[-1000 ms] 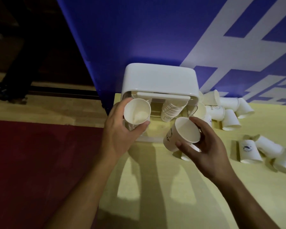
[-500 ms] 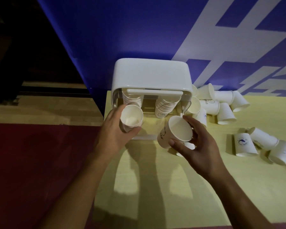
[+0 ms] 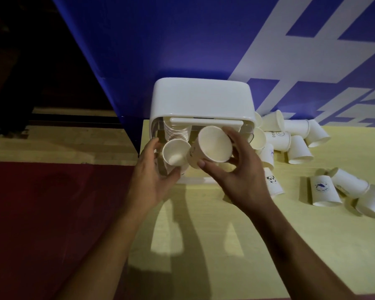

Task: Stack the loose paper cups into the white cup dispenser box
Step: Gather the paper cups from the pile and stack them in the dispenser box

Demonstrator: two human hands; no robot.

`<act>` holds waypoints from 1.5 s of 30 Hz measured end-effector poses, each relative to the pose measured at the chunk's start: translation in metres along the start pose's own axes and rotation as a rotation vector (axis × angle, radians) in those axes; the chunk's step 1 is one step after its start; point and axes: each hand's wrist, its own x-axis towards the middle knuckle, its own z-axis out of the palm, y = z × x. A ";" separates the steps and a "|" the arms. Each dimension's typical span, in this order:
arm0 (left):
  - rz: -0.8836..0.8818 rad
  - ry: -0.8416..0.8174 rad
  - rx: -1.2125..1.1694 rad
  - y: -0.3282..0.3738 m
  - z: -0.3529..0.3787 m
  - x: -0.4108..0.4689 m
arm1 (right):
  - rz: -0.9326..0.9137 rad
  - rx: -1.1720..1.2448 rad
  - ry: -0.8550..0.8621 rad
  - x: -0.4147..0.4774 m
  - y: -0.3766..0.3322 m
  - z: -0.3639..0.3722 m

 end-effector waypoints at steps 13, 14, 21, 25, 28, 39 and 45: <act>0.056 0.082 -0.271 0.035 -0.009 -0.001 | -0.250 -0.126 0.029 0.015 0.016 0.066; 0.057 0.080 -0.257 0.035 -0.008 -0.001 | -0.267 -0.149 0.047 0.014 0.018 0.068; 0.018 0.054 -0.194 0.025 -0.005 0.004 | -0.236 -0.222 0.034 0.012 0.030 0.077; -0.015 0.020 -0.173 0.019 -0.002 0.010 | -0.180 -0.265 -0.012 0.014 0.041 0.081; -0.033 0.034 -0.136 0.013 0.001 0.015 | -0.152 -0.290 -0.015 0.014 0.040 0.082; 0.024 0.016 -0.141 -0.002 0.007 0.019 | -0.077 -0.297 -0.055 0.006 0.041 0.070; 0.136 0.129 -0.173 0.013 -0.001 0.001 | 0.017 -0.346 0.017 -0.019 0.050 -0.005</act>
